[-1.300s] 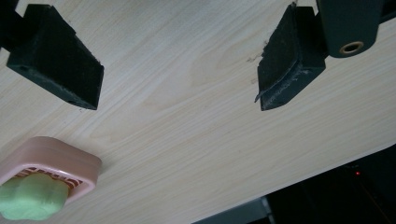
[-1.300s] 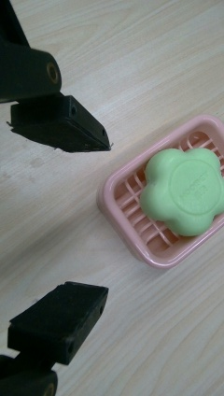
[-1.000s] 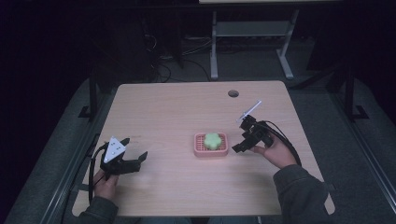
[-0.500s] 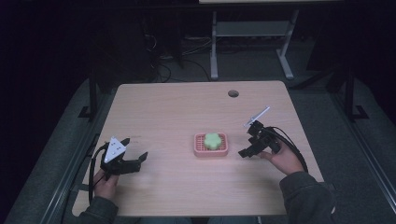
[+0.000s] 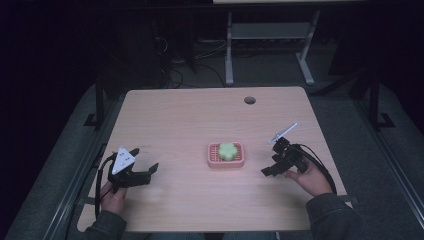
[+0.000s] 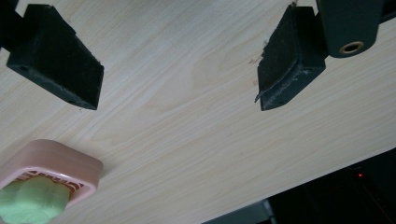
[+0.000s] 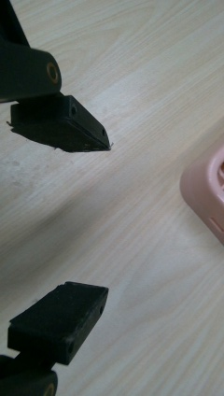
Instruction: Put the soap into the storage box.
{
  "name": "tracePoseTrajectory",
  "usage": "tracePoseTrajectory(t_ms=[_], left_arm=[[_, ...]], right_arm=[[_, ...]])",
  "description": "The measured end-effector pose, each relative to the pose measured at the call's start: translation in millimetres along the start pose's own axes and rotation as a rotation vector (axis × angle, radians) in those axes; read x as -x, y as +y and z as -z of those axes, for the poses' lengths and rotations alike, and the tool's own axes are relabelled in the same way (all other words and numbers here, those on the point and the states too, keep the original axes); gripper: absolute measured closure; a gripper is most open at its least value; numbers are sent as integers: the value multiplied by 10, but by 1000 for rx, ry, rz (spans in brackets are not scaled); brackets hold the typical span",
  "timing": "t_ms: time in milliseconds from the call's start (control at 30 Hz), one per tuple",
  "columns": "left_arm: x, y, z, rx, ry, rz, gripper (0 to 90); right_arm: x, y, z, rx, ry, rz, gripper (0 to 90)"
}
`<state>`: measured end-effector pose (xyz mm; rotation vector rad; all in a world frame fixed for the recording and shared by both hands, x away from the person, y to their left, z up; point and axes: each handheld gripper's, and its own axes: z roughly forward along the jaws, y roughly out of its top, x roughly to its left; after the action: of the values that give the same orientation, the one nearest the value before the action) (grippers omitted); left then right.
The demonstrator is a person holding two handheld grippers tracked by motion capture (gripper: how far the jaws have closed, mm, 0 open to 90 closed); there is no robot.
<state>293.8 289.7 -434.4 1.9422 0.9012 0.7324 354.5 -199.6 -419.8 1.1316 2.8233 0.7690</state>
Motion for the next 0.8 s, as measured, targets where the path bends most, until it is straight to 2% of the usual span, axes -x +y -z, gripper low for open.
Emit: tracePoseTrajectory(t_ms=[433, 733, 800], left_arm=[[5, -3, -5, 8, -1, 1, 141], [13, -1, -13, 7, -6, -2, 141], [17, 0, -12, 5, -6, -4, 141]], right_arm=[[-47, -295, 55, 17, -12, -17, 243], [-98, -493, 81, 33, -43, -18, 246], [-110, -540, 93, 52, -37, -20, 246]])
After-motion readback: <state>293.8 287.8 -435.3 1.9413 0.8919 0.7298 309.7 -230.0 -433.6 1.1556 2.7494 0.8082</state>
